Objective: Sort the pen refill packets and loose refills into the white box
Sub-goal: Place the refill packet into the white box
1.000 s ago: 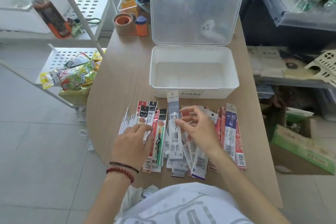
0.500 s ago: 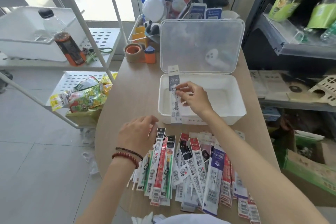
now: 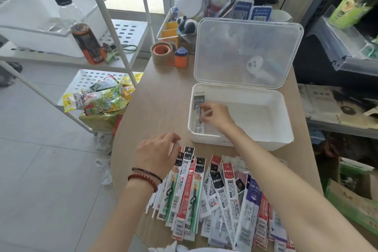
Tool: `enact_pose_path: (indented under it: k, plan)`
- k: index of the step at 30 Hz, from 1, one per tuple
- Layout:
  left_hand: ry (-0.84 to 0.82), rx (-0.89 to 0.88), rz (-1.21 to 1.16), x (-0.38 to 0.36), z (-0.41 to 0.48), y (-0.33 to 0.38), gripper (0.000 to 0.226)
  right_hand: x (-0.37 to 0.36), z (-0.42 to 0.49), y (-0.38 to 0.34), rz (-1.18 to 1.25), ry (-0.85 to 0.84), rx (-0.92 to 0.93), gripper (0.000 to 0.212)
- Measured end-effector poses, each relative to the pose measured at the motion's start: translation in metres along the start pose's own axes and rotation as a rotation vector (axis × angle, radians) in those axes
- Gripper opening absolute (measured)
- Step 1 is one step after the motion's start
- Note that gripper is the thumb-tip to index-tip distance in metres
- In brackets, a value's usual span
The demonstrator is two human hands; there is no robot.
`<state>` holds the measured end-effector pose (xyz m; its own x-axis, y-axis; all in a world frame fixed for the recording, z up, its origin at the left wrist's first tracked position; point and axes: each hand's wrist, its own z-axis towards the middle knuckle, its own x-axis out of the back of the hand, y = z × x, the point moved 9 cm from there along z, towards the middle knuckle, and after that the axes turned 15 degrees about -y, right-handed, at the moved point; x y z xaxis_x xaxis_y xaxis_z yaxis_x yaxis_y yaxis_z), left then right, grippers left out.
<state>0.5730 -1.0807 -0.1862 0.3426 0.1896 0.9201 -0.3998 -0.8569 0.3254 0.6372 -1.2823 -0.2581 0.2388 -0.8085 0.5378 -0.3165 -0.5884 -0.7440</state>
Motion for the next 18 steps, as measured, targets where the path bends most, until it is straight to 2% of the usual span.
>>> enact_pose_path:
  k: [5, 7, 9, 15, 18]
  plan:
    - [-0.02, 0.024, 0.037, -0.007, -0.003, -0.003, 0.024, -0.001, 0.006, -0.005, -0.48, -0.07, -0.109, 0.054]
    - [-0.039, 0.01, 0.056, -0.007, -0.003, 0.0, 0.024, 0.002, 0.001, -0.01, -0.602, -0.099, -0.129, 0.058]
    - [-0.049, -0.007, 0.064, -0.006, -0.002, 0.002, 0.023, 0.009, -0.012, -0.019, -0.592, -0.058, -0.092, 0.053]
    - [-0.018, -0.018, 0.099, 0.007, -0.002, 0.002, 0.023, 0.036, -0.102, -0.048, -0.464, 0.289, 0.144, 0.032]
    - [0.009, -0.027, 0.062, 0.008, -0.012, 0.007, 0.022, 0.026, -0.158, -0.034, -0.392, 0.335, 0.141, 0.025]
